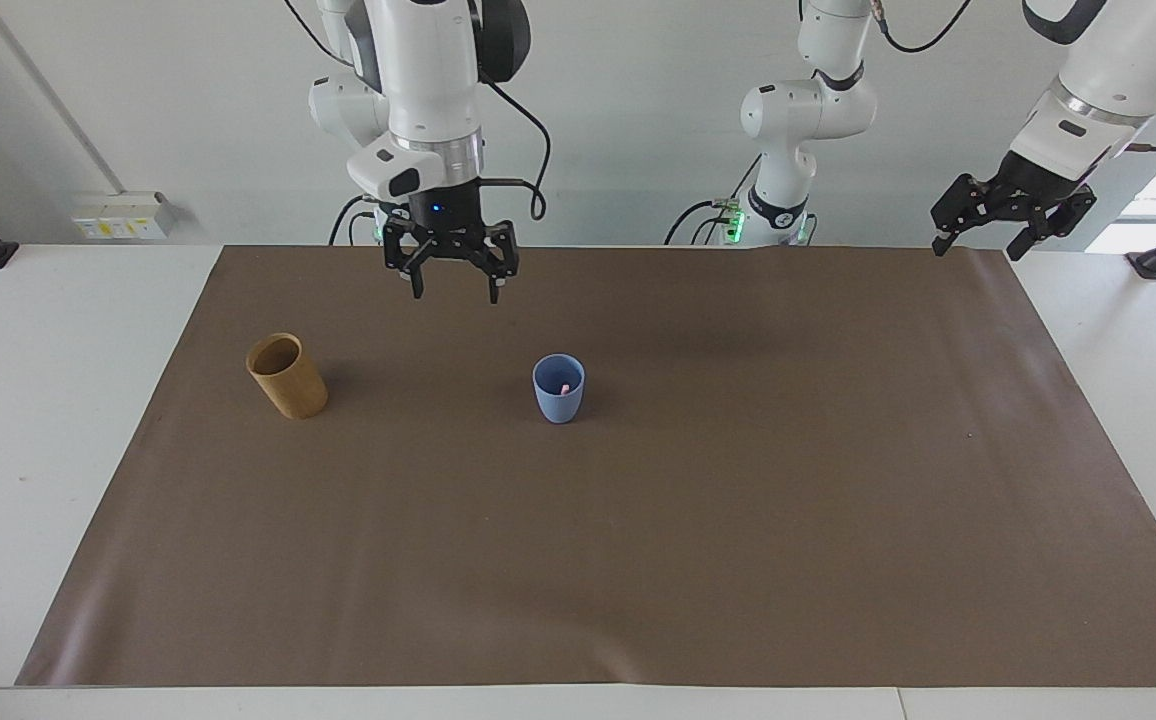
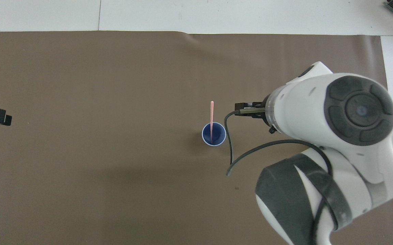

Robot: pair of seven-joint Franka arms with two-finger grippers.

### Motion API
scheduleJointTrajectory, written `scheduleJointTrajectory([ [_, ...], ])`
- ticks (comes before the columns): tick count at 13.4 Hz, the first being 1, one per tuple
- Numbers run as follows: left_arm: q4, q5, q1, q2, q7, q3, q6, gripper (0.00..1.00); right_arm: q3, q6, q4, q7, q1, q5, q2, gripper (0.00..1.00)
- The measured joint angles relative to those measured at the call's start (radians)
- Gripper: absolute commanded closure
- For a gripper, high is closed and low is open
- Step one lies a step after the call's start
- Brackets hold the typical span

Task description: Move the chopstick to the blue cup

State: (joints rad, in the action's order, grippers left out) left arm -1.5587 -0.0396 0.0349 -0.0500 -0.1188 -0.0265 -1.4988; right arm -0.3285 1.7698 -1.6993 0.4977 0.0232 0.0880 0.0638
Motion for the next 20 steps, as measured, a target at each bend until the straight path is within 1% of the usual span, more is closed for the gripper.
scheduleJointTrajectory([
  [3,0.0,0.0,0.0,0.0,0.0,0.0,0.0,0.0,0.006,-0.093,0.036,-0.054,0.066,-0.004,0.014,0.0],
  [7,0.0,0.0,0.0,0.0,0.0,0.0,0.0,0.0,0.011,-0.16,0.085,-0.16,0.12,-0.008,0.006,0.0],
  [9,0.0,0.0,0.0,0.0,0.0,0.0,0.0,0.0,0.011,-0.174,0.098,-0.209,0.141,-0.01,-0.003,0.0],
  [12,0.0,0.0,0.0,0.0,0.0,0.0,0.0,0.0,0.015,-0.19,0.106,-0.229,0.152,-0.032,-0.015,0.0],
  [14,0.0,0.0,0.0,0.0,0.0,0.0,0.0,0.0,0.062,-0.22,0.118,-0.248,0.126,-0.058,-0.017,0.0],
  [18,0.0,0.0,0.0,0.0,0.0,0.0,0.0,0.0,0.228,-0.223,0.132,-0.267,0.015,-0.069,-0.03,0.0],
  [20,0.0,0.0,0.0,0.0,0.0,0.0,0.0,0.0,0.256,-0.223,0.132,-0.267,-0.003,-0.069,-0.031,0.0],
])
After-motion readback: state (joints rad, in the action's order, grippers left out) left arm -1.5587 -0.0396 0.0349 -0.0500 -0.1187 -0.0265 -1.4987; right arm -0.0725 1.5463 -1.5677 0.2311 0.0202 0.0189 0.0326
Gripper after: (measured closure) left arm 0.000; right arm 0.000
